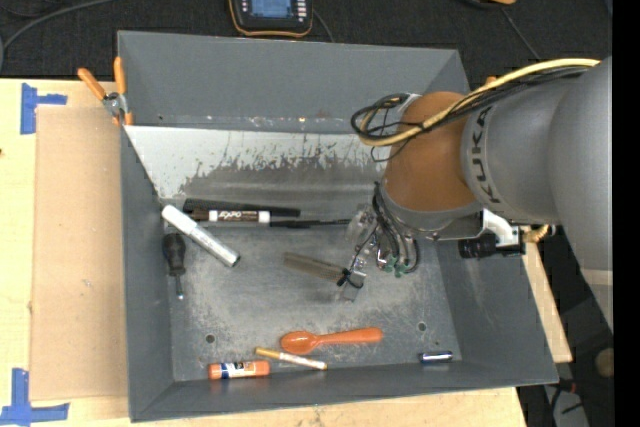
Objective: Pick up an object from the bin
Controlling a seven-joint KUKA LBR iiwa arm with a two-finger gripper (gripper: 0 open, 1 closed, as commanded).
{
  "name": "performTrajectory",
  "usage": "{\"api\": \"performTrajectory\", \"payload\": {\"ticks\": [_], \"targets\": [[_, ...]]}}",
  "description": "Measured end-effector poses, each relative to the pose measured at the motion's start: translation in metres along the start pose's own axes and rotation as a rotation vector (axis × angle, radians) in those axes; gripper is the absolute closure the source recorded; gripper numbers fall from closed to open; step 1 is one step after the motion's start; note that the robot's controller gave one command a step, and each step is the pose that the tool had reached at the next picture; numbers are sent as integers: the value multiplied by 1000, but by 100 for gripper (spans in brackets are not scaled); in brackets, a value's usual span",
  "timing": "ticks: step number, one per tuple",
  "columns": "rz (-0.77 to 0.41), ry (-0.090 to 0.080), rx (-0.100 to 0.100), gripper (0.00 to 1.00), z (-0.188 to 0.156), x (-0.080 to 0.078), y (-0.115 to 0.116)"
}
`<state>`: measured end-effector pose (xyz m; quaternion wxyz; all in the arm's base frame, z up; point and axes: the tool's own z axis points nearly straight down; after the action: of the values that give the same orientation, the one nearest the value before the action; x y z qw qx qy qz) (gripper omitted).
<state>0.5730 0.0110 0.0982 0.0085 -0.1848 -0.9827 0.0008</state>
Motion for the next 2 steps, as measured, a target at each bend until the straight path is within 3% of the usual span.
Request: {"api": "performTrajectory", "payload": {"ticks": [1, 2], "targets": [[212, -13, -7, 0, 29, 7, 9], [157, -11, -5, 100, 27, 11, 6]]}}
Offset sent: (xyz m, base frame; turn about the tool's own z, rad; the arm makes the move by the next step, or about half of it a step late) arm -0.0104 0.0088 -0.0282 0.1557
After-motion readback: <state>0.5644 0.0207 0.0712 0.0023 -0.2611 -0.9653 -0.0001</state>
